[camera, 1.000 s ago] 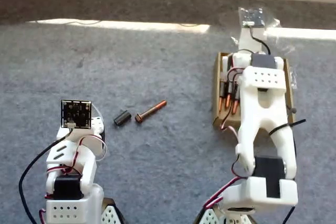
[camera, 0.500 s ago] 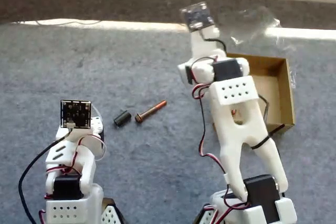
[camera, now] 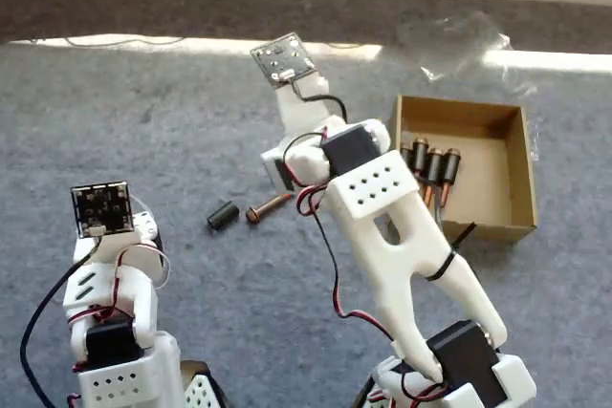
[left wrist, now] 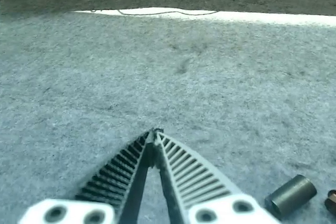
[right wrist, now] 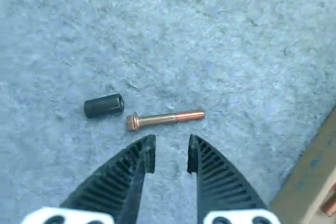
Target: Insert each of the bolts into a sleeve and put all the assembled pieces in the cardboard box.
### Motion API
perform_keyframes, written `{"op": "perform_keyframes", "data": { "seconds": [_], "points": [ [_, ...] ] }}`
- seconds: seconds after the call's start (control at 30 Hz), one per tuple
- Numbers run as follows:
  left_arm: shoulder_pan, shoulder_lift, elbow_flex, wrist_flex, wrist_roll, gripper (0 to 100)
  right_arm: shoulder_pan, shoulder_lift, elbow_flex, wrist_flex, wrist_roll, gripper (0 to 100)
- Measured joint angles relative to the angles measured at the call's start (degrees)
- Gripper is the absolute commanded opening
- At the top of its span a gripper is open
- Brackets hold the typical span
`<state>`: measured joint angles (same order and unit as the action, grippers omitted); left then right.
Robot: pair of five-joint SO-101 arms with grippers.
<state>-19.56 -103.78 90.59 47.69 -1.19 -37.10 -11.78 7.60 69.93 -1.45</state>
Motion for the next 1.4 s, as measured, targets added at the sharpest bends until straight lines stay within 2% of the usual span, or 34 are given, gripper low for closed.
{"op": "perform_keyframes", "data": {
  "seconds": [0.2,0.27,0.43,0.77,1.0,1.1,1.4],
  "points": [
    [-1.49,0.0,0.0,0.0,0.0,0,-4.66,0.0,6.59,-8.53,-18.73,8.9],
    [-1.49,0.0,0.0,0.0,0.0,0,-6.42,0.0,8.18,-11.08,-22.77,8.9],
    [-1.49,0.0,1.23,0.0,0.0,0,-10.29,-0.18,9.05,-11.96,-25.14,8.9],
    [-7.03,0.0,1.23,0.0,0.0,0,-10.46,-0.18,9.14,-11.96,-25.58,8.7],
    [-7.21,0.0,1.23,0.0,0.0,0,-10.46,1.05,8.97,-9.76,-36.92,9.0],
    [-7.21,0.0,1.23,0.0,0.0,0,-10.46,5.45,4.75,-5.8,-40.35,9.0],
    [-7.21,0.0,1.23,0.0,0.0,0,-10.46,25.49,-20.22,9.49,-50.29,9.1]
  ]
}}
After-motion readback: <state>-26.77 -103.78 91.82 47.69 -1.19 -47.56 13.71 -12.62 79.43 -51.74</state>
